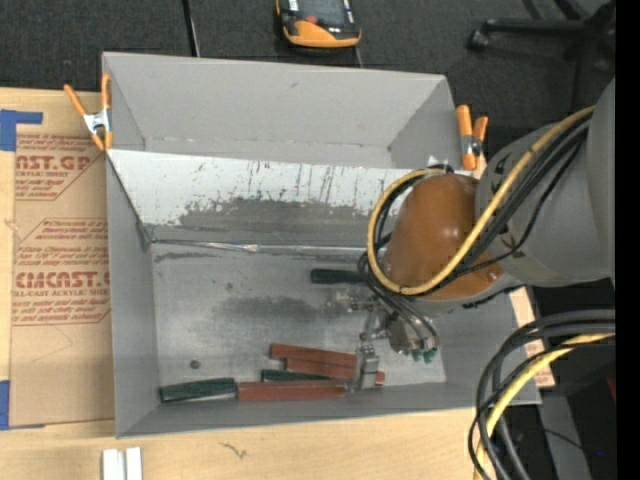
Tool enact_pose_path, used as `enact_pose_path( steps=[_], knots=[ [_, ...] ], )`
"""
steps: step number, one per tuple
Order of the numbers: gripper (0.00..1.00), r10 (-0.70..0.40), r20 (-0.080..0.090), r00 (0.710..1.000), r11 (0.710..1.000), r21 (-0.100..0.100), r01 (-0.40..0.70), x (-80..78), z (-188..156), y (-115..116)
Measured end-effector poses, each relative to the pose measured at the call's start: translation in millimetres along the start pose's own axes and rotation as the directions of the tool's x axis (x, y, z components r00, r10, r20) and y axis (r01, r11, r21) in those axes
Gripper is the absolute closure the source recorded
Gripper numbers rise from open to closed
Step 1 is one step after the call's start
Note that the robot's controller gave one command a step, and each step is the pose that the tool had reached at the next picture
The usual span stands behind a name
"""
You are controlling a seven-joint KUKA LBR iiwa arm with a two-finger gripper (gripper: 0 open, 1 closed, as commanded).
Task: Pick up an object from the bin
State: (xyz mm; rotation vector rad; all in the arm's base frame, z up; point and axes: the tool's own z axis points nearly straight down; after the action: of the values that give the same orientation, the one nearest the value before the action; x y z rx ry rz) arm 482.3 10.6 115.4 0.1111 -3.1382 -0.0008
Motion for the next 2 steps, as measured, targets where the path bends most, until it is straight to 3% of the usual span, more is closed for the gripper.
enact_pose_path(
  steps=[1,2],
  knots=[
    [0.0,-0.095,0.002,0.995,0.995,0.001,0.095,-6.9,0.6,13.6],
    [0.0,0.102,0.002,0.995,0.995,-0.001,-0.102,2.4,-15.7,9.6]
  ],
)
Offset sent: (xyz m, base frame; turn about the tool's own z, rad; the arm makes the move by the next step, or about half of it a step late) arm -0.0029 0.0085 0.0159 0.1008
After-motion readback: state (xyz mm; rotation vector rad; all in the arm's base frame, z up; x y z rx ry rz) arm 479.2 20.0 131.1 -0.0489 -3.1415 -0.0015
